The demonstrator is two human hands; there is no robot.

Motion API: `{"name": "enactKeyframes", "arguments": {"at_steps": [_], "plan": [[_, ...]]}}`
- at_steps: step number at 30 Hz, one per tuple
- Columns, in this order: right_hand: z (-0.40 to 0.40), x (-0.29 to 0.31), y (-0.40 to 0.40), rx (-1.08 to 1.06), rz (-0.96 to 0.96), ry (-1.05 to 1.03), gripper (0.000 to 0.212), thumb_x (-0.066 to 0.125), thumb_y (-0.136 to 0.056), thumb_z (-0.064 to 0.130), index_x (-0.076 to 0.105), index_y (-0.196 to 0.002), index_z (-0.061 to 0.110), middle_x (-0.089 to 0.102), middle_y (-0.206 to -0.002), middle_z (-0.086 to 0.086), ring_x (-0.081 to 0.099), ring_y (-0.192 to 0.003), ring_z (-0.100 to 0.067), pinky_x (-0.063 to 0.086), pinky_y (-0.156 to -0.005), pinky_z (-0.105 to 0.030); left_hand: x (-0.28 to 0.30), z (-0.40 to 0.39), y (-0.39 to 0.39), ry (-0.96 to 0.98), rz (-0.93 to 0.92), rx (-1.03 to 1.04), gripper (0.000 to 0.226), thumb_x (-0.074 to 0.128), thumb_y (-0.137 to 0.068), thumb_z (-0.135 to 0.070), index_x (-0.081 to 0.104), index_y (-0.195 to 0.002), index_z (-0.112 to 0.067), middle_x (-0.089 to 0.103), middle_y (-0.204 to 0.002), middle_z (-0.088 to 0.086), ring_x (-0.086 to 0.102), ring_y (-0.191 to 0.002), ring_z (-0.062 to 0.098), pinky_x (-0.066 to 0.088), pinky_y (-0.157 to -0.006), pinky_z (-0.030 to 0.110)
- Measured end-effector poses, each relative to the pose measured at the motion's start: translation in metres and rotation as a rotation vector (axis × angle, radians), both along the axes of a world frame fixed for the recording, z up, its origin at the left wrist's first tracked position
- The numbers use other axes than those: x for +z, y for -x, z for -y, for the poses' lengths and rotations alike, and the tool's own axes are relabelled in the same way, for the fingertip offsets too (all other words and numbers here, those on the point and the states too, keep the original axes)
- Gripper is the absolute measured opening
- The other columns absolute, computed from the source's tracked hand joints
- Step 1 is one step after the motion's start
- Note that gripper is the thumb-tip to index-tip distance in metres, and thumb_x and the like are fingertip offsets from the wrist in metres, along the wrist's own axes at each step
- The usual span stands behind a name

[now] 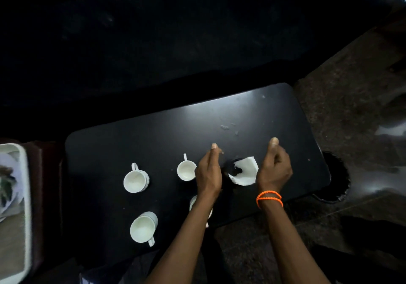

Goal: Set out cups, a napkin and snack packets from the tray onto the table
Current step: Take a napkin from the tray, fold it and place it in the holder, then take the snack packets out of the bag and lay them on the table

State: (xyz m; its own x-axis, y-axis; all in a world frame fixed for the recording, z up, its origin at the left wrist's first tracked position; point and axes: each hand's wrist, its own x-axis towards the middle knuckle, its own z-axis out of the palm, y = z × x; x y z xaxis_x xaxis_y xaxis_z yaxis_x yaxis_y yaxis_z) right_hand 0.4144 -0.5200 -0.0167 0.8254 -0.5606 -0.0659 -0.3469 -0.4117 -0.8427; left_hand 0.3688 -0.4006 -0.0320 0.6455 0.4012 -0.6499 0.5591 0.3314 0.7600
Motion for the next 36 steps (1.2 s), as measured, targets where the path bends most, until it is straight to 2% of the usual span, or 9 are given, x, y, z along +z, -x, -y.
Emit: {"name": "enactKeyframes", "arguments": {"at_steps": [3,8,13,23,26,29,31,34,36], "plan": [[-0.042,0.021,-0.015,0.112,0.081,0.033,0.059,0.046,-0.097,0.062,0.074,-0.092,0.010,0.070,-0.091,-0.008,0.064,-0.093,-0.027,0.052,-0.086,-0.045,0.008,-0.032,-0.003,0.024,0.029,0.082,0.038,0.046,-0.105,-0.055,0.073,-0.101,-0.029,0.074,-0.111,-0.006,0.068,-0.115,0.018,0.054,-0.104,0.048],[-0.150,0.047,-0.016,0.375,0.136,-0.002,0.050,0.049,-0.096,0.059,0.074,-0.097,0.016,0.071,-0.095,0.000,0.065,-0.092,-0.019,0.053,-0.084,-0.039,0.023,-0.111,0.006,-0.013,0.072,0.241,0.046,0.045,-0.105,-0.054,0.075,-0.108,-0.019,0.075,-0.116,0.000,0.068,-0.113,0.017,0.058,-0.097,0.046],[-0.270,0.040,0.024,0.710,0.080,-0.058,0.048,0.053,-0.095,0.062,0.074,-0.099,0.019,0.073,-0.096,0.003,0.067,-0.093,-0.013,0.057,-0.082,-0.039,0.030,-0.213,0.043,-0.089,0.086,0.428,0.055,0.042,-0.104,-0.060,0.073,-0.120,-0.018,0.073,-0.124,0.003,0.067,-0.118,0.016,0.053,-0.107,0.049],[-0.464,0.012,0.141,1.340,-0.022,-0.069,0.050,0.052,-0.095,0.059,0.075,-0.098,0.016,0.073,-0.092,-0.004,0.067,-0.094,-0.023,0.054,-0.086,-0.042,0.019,-0.398,0.168,-0.212,0.071,0.789,0.060,0.044,-0.104,-0.055,0.074,-0.118,-0.005,0.078,-0.111,0.015,0.074,-0.107,0.029,0.059,-0.099,0.050],[-0.506,0.004,0.166,1.600,0.020,0.063,0.054,0.045,-0.100,0.058,0.072,-0.112,0.014,0.071,-0.107,-0.008,0.062,-0.108,-0.027,0.051,-0.091,-0.039,0.022,-0.446,0.208,-0.306,0.024,0.843,0.059,0.044,-0.099,-0.055,0.076,-0.104,-0.006,0.078,-0.106,0.018,0.073,-0.105,0.034,0.057,-0.098,0.055],[-0.540,-0.008,0.183,1.832,0.148,0.266,0.051,0.042,-0.103,0.054,0.063,-0.128,0.015,0.062,-0.128,-0.010,0.056,-0.121,-0.031,0.051,-0.096,-0.045,0.022,-0.484,0.251,-0.516,-0.068,0.916,0.047,0.046,-0.097,-0.051,0.073,-0.094,-0.012,0.077,-0.095,0.012,0.073,-0.095,0.034,0.058,-0.080,0.037],[-0.562,-0.014,0.190,1.879,0.259,0.350,0.053,0.043,-0.103,0.054,0.056,-0.137,0.016,0.055,-0.142,-0.011,0.052,-0.128,-0.033,0.050,-0.099,-0.047,0.023,-0.506,0.276,-0.774,-0.189,0.891,0.039,0.049,-0.095,-0.047,0.071,-0.095,-0.015,0.073,-0.097,0.006,0.069,-0.092,0.030,0.045,-0.064,0.022],[-0.598,-0.016,0.197,1.926,0.333,0.456,0.066,0.034,-0.100,0.061,0.040,-0.154,0.025,0.035,-0.164,-0.008,0.036,-0.148,-0.032,0.044,-0.107,-0.050,0.023,-0.552,0.300,-1.021,-0.337,0.768,0.025,0.060,-0.093,-0.036,0.070,-0.105,-0.017,0.067,-0.109,0.007,0.062,-0.105,0.029,0.044,-0.083,0.028],[-0.614,-0.020,0.201,2.010,0.259,0.513,0.070,0.025,-0.098,0.067,0.028,-0.159,0.033,0.022,-0.170,-0.001,0.021,-0.157,-0.028,0.036,-0.113,-0.054,0.025,-0.585,0.308,-0.960,-0.513,0.600,0.035,0.062,-0.093,-0.043,0.070,-0.115,-0.017,0.067,-0.121,0.011,0.059,-0.118,0.034,0.046,-0.102,0.040]]}}
